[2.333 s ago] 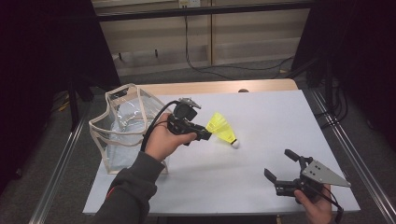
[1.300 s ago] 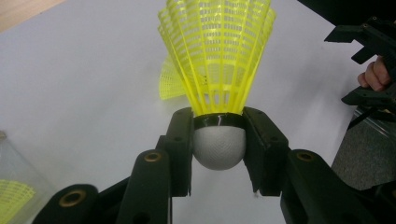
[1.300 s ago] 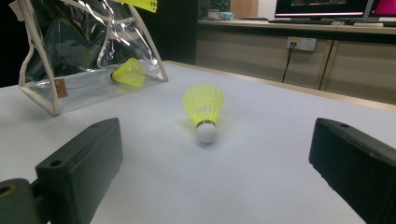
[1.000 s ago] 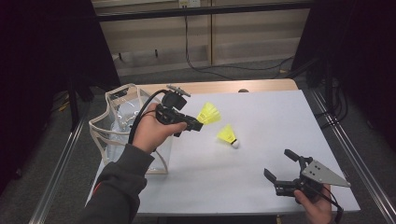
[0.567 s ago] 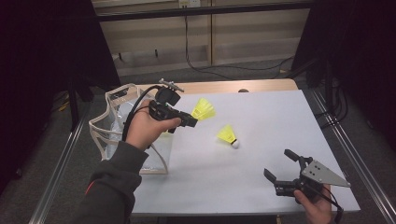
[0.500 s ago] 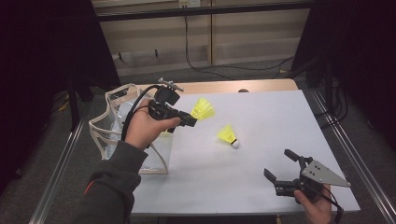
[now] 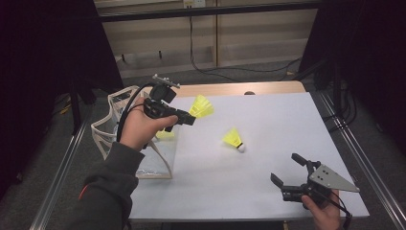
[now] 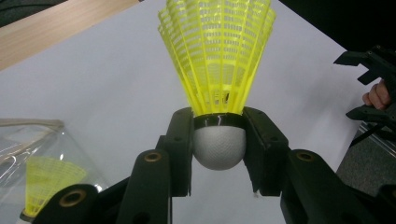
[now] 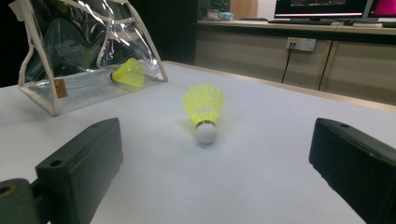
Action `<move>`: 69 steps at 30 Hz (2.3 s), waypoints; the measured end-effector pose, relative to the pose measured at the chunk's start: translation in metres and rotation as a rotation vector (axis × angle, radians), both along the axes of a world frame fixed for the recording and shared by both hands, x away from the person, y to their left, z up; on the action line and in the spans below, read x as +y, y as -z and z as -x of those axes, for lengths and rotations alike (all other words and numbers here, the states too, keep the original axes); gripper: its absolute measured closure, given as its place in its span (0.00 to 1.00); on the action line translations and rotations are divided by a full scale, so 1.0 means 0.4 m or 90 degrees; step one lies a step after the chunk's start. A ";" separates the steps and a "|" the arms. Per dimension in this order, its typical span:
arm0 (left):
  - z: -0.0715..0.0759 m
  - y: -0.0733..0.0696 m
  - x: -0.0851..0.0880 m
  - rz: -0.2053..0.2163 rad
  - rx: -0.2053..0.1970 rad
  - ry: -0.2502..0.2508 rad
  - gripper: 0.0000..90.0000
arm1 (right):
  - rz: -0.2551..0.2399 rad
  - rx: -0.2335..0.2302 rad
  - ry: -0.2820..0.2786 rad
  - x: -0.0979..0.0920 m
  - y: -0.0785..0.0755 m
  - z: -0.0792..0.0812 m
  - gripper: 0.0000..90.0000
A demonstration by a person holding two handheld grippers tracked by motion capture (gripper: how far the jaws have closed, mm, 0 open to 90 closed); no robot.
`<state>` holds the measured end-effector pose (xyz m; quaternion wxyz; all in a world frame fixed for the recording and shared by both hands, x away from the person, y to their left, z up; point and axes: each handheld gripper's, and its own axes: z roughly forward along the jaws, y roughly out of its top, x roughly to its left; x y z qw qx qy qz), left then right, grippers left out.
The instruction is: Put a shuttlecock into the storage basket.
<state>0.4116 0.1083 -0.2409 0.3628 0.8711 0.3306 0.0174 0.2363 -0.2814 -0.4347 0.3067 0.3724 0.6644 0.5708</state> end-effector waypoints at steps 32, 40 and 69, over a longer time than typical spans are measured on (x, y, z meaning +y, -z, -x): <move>-0.012 -0.031 0.072 -0.022 -0.011 -0.037 0.72 | 0.002 -0.001 -0.001 0.002 0.000 -0.001 0.03; -0.016 -0.040 0.088 -0.022 -0.015 -0.049 0.72 | 0.001 0.000 -0.001 0.001 0.000 0.000 0.03; -0.016 -0.057 0.141 -0.030 -0.019 -0.076 0.72 | 0.000 0.000 -0.001 0.002 0.000 -0.001 0.03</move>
